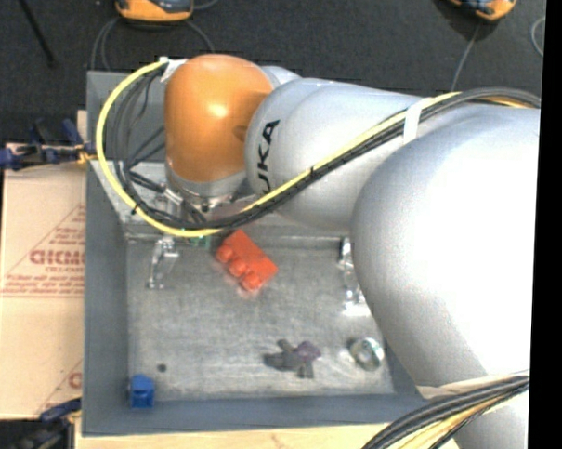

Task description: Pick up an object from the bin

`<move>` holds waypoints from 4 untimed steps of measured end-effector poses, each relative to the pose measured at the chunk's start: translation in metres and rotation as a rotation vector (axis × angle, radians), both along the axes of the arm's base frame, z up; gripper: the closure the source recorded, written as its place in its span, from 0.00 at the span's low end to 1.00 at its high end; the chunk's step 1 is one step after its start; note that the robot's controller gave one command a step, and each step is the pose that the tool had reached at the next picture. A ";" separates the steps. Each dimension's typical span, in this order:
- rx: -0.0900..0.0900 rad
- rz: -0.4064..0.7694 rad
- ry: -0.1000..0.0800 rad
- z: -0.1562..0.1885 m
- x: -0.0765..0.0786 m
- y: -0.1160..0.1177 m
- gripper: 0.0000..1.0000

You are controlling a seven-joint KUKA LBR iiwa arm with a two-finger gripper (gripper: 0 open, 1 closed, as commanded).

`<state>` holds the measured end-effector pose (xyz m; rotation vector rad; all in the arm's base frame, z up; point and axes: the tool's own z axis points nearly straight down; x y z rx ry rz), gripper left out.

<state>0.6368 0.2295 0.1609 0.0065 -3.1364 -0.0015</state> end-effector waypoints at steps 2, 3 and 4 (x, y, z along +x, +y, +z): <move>0.002 0.344 -0.022 -0.085 -0.005 -0.155 0.00; -0.002 0.423 -0.013 -0.080 0.016 -0.230 0.00; 0.002 0.424 -0.012 -0.081 0.016 -0.224 1.00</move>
Offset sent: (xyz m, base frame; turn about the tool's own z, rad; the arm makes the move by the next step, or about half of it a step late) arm 0.0090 -0.0950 -0.0816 -0.1883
